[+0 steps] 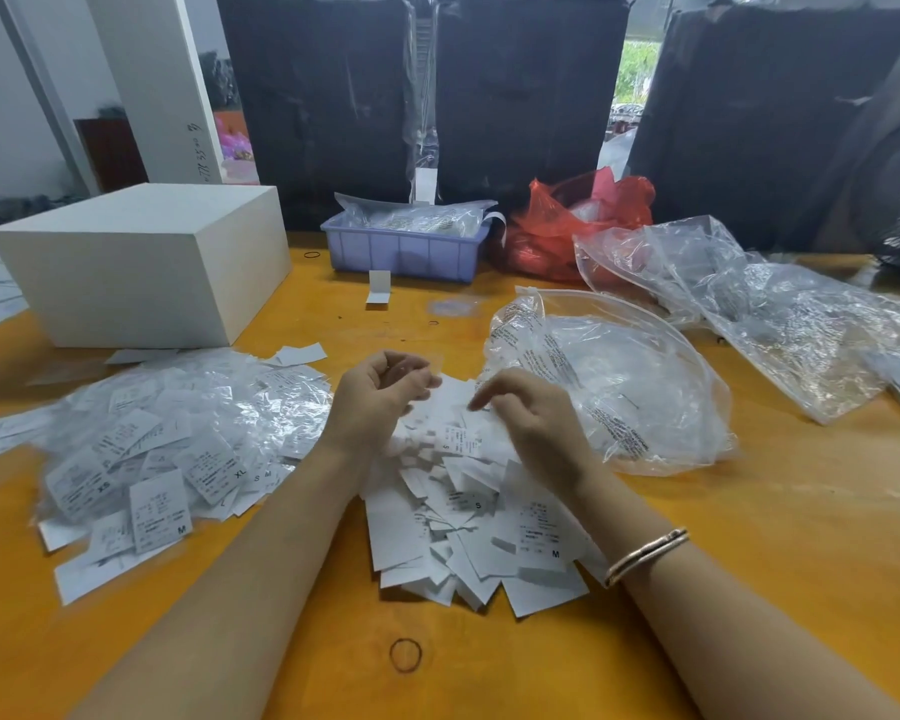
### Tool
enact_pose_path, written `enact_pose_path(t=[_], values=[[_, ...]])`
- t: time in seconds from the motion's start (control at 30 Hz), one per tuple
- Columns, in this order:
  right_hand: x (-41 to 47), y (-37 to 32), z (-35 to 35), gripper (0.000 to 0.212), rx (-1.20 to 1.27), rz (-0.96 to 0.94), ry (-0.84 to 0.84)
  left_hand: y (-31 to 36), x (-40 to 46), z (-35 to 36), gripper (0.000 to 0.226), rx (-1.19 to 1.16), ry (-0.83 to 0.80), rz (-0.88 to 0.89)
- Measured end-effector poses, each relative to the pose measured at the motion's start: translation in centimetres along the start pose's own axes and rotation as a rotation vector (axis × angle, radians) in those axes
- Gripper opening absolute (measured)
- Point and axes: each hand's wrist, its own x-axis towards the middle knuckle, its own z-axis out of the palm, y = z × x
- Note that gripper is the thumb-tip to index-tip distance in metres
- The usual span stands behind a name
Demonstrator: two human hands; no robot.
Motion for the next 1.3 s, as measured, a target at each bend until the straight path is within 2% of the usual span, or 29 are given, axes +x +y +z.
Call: enact_pose_path(t=[0.07,0.13,0.2,0.27,0.33,0.43,0.5,0.77,0.87,1.07,1.17,1.3], values=[[-0.1,0.2,0.6,0.023,-0.312,-0.055,-0.169,0.0,0.1,-0.1,0.008,0.002,0.007,0.007],[-0.1,0.3,1.0,0.04,-0.595,-0.072,-0.274,0.1,0.1,-0.1,0.01,0.016,0.004,0.018],[-0.1,0.1,1.2,0.047,-0.702,-0.066,-0.302,0.2,0.1,-0.1,0.011,0.03,-0.001,0.023],[-0.3,-0.1,1.3,0.042,-0.695,-0.093,-0.261,0.3,0.0,-0.1,0.012,0.018,-0.007,0.011],[-0.3,-0.2,1.3,0.029,-0.575,-0.109,-0.208,0.3,0.0,-0.1,0.013,0.01,-0.014,0.007],[-0.1,-0.4,1.1,0.017,-0.195,0.02,-0.167,0.3,-0.1,-0.1,0.009,0.015,-0.026,0.026],[0.1,-0.5,0.6,0.015,0.018,0.096,-0.099,0.3,-0.1,-0.1,0.006,0.009,-0.042,0.038],[0.6,-0.4,-1.3,0.016,0.502,0.16,0.146,0.3,-0.5,0.1,0.009,0.046,-0.161,0.045],[0.7,-0.2,-1.5,0.017,0.577,0.182,0.206,0.3,-0.6,0.2,0.012,0.048,-0.194,0.036],[0.5,0.1,-0.9,0.03,0.466,0.264,0.127,0.3,-0.7,0.1,0.015,0.103,-0.214,0.073],[0.5,0.2,-1.0,0.031,0.461,0.272,0.142,0.4,-0.7,-0.1,0.016,0.123,-0.217,0.087],[0.7,0.3,-1.3,0.025,0.616,0.292,0.186,0.4,-0.6,-0.1,0.02,0.149,-0.211,0.102]])
